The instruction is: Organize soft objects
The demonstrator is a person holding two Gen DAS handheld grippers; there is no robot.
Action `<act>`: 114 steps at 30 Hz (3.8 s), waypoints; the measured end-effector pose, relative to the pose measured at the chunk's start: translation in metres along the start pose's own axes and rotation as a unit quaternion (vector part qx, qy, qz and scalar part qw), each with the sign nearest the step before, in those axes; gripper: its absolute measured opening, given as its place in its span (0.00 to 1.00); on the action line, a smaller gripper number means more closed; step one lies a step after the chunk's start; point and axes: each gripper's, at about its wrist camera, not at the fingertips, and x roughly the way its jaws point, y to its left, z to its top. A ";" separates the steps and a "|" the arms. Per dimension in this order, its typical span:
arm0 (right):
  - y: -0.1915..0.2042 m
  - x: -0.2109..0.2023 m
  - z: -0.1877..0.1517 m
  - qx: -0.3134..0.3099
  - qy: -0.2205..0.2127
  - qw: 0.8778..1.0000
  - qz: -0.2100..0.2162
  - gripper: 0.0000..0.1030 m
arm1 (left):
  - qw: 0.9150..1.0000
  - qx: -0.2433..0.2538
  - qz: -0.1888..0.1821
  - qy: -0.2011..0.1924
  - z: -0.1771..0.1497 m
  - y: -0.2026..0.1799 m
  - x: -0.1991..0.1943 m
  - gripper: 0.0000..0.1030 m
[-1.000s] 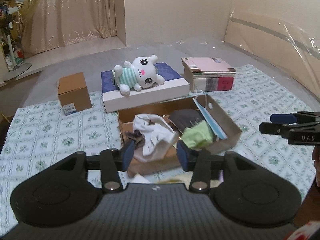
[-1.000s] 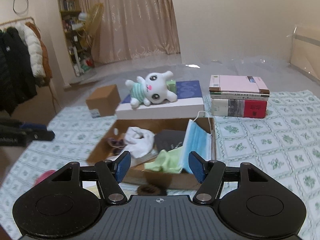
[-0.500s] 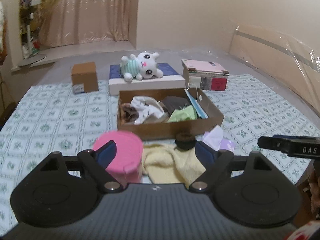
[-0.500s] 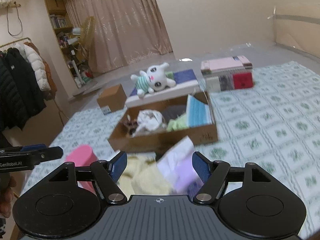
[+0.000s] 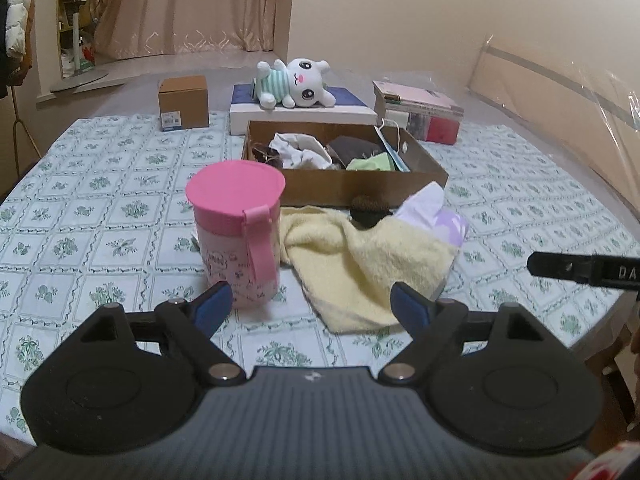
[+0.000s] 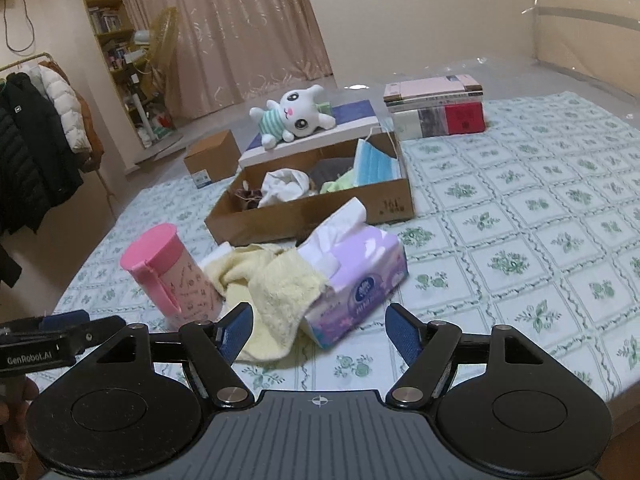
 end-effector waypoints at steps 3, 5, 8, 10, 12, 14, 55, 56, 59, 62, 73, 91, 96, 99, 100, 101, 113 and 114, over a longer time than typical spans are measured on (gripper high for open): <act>-0.001 0.001 -0.002 0.000 -0.001 1.000 -0.001 0.71 | 1.000 0.006 -0.001 0.003 -0.003 -0.002 0.001 0.82; -0.002 0.002 -0.002 0.001 0.000 1.000 0.000 0.71 | 1.000 0.010 -0.001 0.004 -0.003 -0.003 0.003 0.82; -0.004 0.005 -0.004 0.004 0.004 1.000 0.002 0.71 | 1.000 0.015 -0.004 0.005 -0.004 -0.006 0.006 0.82; -0.006 0.007 -0.004 0.006 0.005 1.000 0.003 0.71 | 1.000 0.016 -0.006 0.007 -0.004 -0.008 0.008 0.82; -0.008 0.008 -0.004 0.008 0.006 1.000 0.004 0.71 | 1.000 0.019 -0.007 0.010 -0.004 -0.009 0.011 0.82; -0.009 0.010 -0.004 0.009 0.007 1.000 0.003 0.71 | 1.000 0.021 -0.008 0.011 -0.004 -0.011 0.014 0.82; -0.037 0.077 0.004 0.010 0.049 0.999 -0.015 0.71 | 0.987 0.144 -0.026 0.064 -0.031 -0.044 0.164 0.22; -0.037 0.078 0.004 0.011 0.049 0.999 -0.014 0.71 | 0.987 0.147 -0.021 0.066 -0.031 -0.043 0.163 0.13; -0.036 0.079 0.004 0.011 0.049 0.999 -0.013 0.71 | 0.987 0.140 -0.024 0.070 -0.032 -0.038 0.155 0.06; -0.033 0.076 0.003 0.010 0.048 0.999 -0.009 0.71 | 0.988 0.133 -0.029 0.075 -0.035 -0.032 0.139 0.04; -0.017 0.064 0.003 0.002 0.039 0.999 0.008 0.71 | 0.987 0.099 -0.059 0.110 -0.069 0.000 0.052 0.04; -0.012 0.069 0.000 0.003 0.043 0.999 0.013 0.71 | 0.994 0.098 -0.043 0.028 -0.034 -0.004 0.076 0.02; -0.014 0.072 -0.003 0.006 0.046 0.999 0.011 0.71 | 0.989 0.133 -0.053 0.039 -0.042 -0.018 0.089 0.38; -0.017 0.075 -0.004 0.009 0.046 0.999 0.010 0.71 | 0.988 0.143 -0.051 0.035 -0.047 -0.015 0.081 0.80; -0.018 0.076 -0.004 0.011 0.046 0.999 0.010 0.71 | 0.987 0.146 -0.048 0.033 -0.048 -0.015 0.079 0.83; -0.018 0.077 -0.004 0.013 0.046 0.999 0.010 0.71 | 0.987 0.148 -0.048 0.037 -0.049 -0.014 0.079 0.87; -0.022 0.081 -0.007 0.017 0.050 0.999 0.008 0.71 | 0.980 0.175 -0.020 0.091 -0.054 -0.019 0.134 0.93; -0.022 0.081 -0.007 0.017 0.051 0.999 0.008 0.71 | 0.980 0.174 -0.019 0.097 -0.056 -0.018 0.137 0.92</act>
